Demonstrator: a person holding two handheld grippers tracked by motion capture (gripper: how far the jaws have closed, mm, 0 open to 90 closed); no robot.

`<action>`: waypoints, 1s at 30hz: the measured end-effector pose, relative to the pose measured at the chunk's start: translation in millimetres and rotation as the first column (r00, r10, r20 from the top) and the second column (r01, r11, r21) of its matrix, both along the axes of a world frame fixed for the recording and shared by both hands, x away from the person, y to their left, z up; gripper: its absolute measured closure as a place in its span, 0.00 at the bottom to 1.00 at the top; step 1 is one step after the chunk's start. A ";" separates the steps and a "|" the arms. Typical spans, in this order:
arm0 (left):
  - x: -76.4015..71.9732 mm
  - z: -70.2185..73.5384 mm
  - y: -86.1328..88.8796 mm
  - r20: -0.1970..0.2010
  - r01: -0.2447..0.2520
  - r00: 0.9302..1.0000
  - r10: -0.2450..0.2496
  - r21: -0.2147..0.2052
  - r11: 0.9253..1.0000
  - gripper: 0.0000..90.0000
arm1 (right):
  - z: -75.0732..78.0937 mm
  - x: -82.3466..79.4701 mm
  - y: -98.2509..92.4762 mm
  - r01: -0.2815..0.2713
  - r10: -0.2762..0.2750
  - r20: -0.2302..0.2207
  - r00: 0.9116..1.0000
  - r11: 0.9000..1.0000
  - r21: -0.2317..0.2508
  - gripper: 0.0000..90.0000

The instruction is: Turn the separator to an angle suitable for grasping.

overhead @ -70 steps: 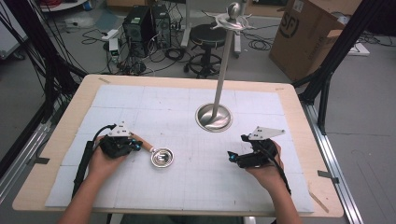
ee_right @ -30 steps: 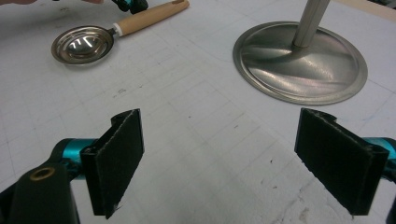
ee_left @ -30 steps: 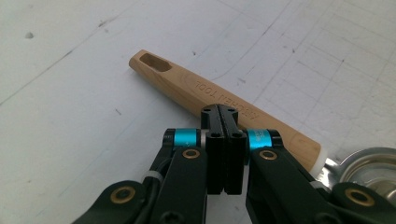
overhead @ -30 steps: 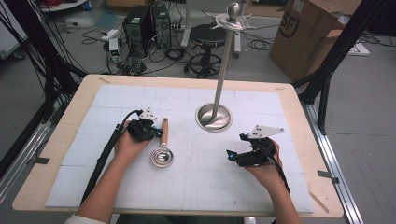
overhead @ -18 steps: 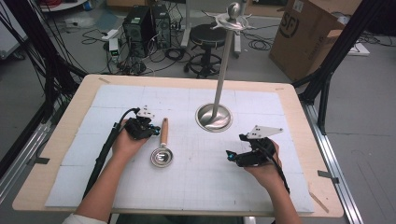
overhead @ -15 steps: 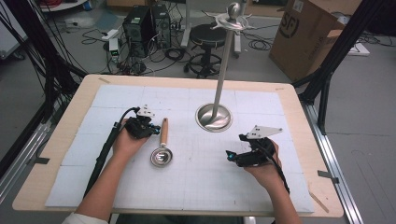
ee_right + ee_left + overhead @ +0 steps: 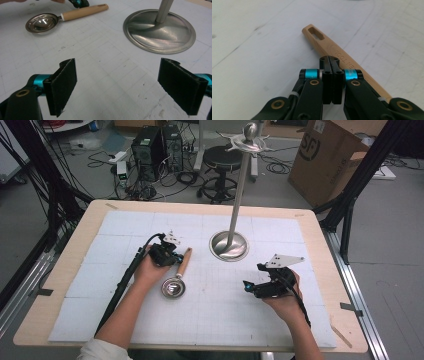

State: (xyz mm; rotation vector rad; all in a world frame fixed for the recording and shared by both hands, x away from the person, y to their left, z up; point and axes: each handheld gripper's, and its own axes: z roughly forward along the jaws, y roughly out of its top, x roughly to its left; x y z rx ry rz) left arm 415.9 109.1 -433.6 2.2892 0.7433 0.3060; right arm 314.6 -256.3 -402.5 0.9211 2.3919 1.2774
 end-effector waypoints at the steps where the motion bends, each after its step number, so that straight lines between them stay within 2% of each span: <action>1: -1.4 0.0 -5.2 -0.003 0.017 1.000 -0.017 -0.003 1.000 1.00 | 0.2 -0.1 -0.6 -0.001 0.001 0.001 1.000 1.000 0.000 0.16; 2: -1.4 0.0 -5.2 -0.003 0.017 1.000 -0.017 -0.003 1.000 1.00 | 0.2 -0.1 -0.6 -0.001 0.001 0.001 1.000 1.000 0.000 0.16; 4: -4.4 0.1 -15.6 -0.012 0.058 0.998 -0.058 0.008 0.998 1.00 | 0.7 -0.6 -1.3 0.000 0.000 0.002 1.000 1.000 0.000 0.16; 5: -8.9 2.2 -25.2 -0.011 0.098 0.995 -0.098 0.021 0.995 1.00 | 1.0 -0.7 -1.5 0.001 -0.001 0.006 1.000 1.000 0.001 0.16; 7: -13.5 4.2 -33.2 -0.015 0.135 0.991 -0.134 0.031 0.990 1.00 | 0.9 -0.8 -1.1 0.002 -0.002 0.006 1.000 1.000 0.002 0.16; 8: -13.5 4.2 -33.2 -0.015 0.135 0.991 -0.134 0.031 0.990 1.00 | 0.9 -0.8 -1.1 0.002 -0.002 0.006 1.000 1.000 0.002 0.16; 9: -17.8 4.8 -39.2 -0.021 0.163 0.987 -0.162 0.044 0.986 1.00 | 0.7 -1.0 -0.3 -0.002 0.002 0.005 1.000 1.000 -0.003 0.16; 12: -21.2 4.5 -43.0 -0.032 0.181 0.983 -0.179 0.047 0.982 1.00 | 1.3 -1.5 -0.2 -0.005 0.005 0.005 1.000 1.000 -0.001 0.16; 13: -23.3 5.7 -44.5 -0.036 0.199 0.980 -0.197 0.064 0.978 1.00 | 1.5 -1.5 -0.7 -0.002 0.002 0.008 1.000 1.000 -0.002 0.16; 18: -27.5 8.7 -46.2 -0.045 0.212 0.977 -0.210 0.050 0.976 1.00 | 2.3 -2.0 -2.4 0.003 -0.003 0.008 1.000 1.000 0.005 0.16; 22: -32.1 9.8 -46.6 -0.055 0.233 0.971 -0.231 0.030 0.972 1.00 | 1.9 -1.6 -1.5 0.001 -0.002 0.009 1.000 1.000 0.005 0.16; 25: -34.6 9.3 -48.0 -0.057 0.239 0.970 -0.238 0.031 0.970 1.00 | 1.8 -1.5 -1.5 -0.001 0.001 0.009 1.000 1.000 0.001 0.16; 30: -39.0 8.9 -50.2 -0.063 0.264 0.963 -0.262 0.029 0.964 1.00 | 1.7 -1.9 -1.0 0.001 -0.001 0.005 1.000 1.000 -0.002 0.16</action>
